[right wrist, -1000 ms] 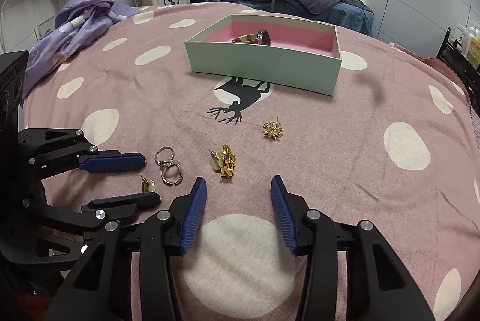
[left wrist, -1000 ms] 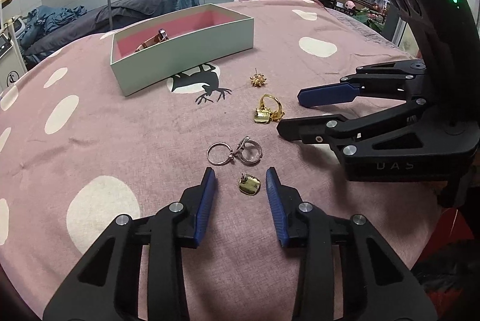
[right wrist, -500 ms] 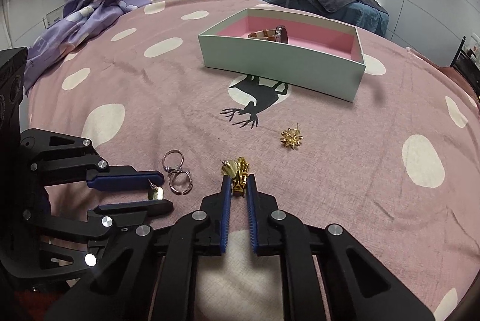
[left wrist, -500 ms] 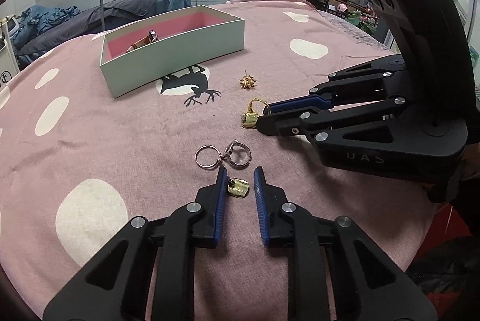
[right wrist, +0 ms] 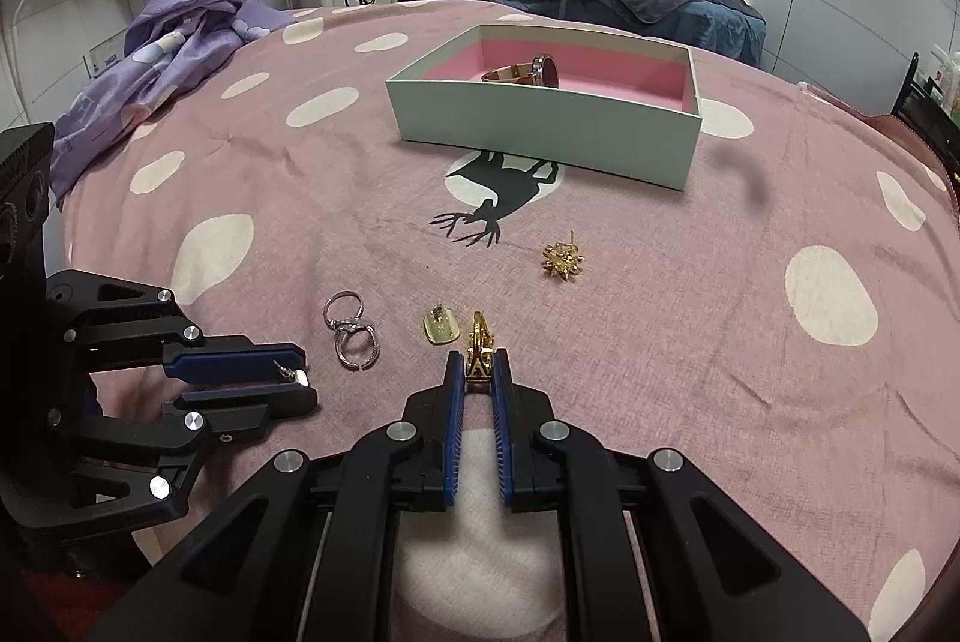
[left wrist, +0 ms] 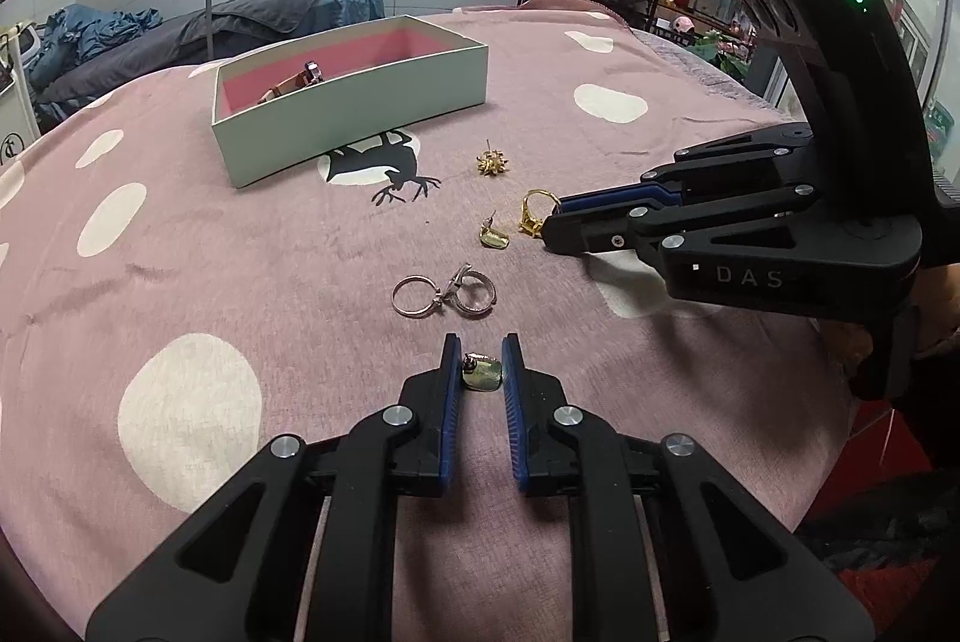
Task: Organize jewelry
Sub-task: 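Carry the charm in the left gripper and earring in the right over the box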
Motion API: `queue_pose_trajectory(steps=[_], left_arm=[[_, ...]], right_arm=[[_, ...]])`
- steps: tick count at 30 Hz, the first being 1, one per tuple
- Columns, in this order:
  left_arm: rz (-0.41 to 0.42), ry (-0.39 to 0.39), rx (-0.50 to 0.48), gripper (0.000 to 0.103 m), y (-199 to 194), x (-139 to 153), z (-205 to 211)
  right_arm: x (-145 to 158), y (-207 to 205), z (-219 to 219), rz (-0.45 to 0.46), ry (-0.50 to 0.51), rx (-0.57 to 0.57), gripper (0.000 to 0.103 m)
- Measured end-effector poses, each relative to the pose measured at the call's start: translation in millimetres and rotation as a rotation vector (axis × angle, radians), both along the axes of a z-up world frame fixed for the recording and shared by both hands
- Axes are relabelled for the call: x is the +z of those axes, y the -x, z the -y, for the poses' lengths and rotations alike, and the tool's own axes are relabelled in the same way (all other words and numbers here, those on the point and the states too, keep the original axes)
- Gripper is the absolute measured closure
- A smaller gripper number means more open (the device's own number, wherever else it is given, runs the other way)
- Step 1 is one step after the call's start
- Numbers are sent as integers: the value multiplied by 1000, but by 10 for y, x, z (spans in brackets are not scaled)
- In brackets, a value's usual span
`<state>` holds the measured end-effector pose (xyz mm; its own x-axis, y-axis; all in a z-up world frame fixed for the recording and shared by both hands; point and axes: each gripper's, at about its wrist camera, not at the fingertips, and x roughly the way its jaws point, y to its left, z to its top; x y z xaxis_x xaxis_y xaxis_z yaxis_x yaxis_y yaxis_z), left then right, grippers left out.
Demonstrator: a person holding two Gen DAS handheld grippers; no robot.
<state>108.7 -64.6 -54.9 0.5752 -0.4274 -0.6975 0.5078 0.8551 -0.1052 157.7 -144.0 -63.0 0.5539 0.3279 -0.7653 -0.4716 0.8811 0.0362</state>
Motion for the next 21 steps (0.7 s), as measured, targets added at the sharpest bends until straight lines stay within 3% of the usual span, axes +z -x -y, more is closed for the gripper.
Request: queue_pose_trajectory(steps=[7, 21], left_arm=[[13, 16, 10, 89, 17, 84, -68], [63, 23, 24, 89, -220, 309, -190]], right_arm=[[127, 30, 125, 7, -65, -18, 94], [430, -57, 64, 85, -53, 7, 94]])
